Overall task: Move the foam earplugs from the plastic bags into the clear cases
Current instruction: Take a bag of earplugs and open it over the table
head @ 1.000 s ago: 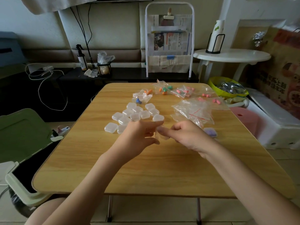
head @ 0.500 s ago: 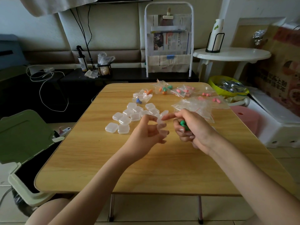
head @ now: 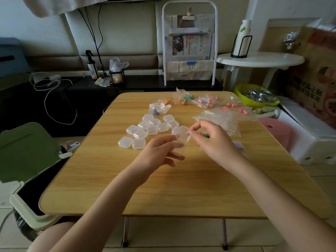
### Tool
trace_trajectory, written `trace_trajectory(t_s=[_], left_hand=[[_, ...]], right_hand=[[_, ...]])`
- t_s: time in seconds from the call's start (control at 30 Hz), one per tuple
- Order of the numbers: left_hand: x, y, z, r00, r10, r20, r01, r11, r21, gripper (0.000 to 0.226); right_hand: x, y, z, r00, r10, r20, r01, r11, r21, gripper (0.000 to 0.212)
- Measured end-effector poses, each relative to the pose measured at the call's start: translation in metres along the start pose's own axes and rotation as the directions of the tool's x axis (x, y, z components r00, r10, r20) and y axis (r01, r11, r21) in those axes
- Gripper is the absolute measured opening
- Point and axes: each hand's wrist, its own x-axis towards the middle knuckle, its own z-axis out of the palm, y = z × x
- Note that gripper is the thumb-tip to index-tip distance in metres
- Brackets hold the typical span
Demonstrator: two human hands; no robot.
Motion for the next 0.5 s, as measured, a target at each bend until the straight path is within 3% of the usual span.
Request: trace_trajectory(t_s=[0.13,0.23,0.33,0.4,0.5], left_hand=[[-0.001,0.001,-0.003,1.000,0.020,0.020,-0.024,0.974,0.224,0.032],[-0.001,0.002,-0.008,0.998,0.069,-0.009,-0.064,0.958,0.279,0.031],[0.002,0.002,-0.011,0.977,0.118,-0.180,-0.085,0.980,0.182,0.020],[0.002,0.003,-0.013,0.960,0.124,-0.249,-0.111,0.992,0.068,0.024],[0.004,0.003,-0.014,0.975,0.144,-0.172,-0.154,0.987,-0.050,0.037]], right_hand=[[0.002,0.007,0.004,1.000,-0.006,-0.013,0.005,0.996,-0.087,0.016],[0.005,0.008,0.006,1.000,-0.008,-0.009,0.007,0.996,-0.093,0.014],[0.007,0.007,0.008,0.997,0.073,-0.037,-0.076,0.993,-0.088,0.023],[0.006,0.004,0.012,0.989,0.120,-0.090,-0.129,0.987,-0.099,0.025],[0.005,-0.002,0.018,0.966,0.194,-0.173,-0.207,0.977,-0.055,0.024]])
